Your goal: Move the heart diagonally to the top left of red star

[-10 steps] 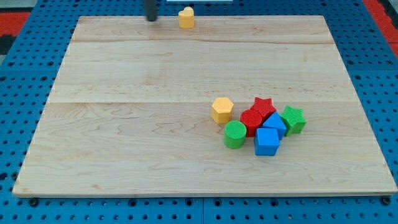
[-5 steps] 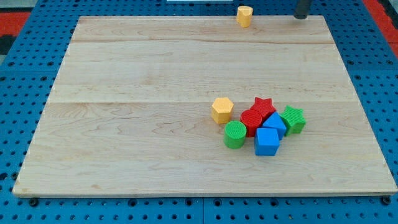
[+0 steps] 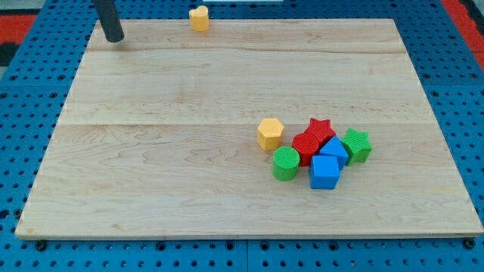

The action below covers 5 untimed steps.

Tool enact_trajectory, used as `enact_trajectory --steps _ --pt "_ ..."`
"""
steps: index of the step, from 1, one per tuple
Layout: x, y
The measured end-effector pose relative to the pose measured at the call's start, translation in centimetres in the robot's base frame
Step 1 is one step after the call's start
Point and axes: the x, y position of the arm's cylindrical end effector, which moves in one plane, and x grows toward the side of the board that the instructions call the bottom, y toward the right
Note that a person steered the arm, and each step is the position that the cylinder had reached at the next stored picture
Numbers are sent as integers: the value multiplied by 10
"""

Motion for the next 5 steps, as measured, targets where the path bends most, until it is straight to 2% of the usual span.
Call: enact_trajectory --steps 1,2,3,4,5 --pt "28 111" --pt "-6 230" --pt "-9 357" --pt "-10 417" --pt "-10 417"
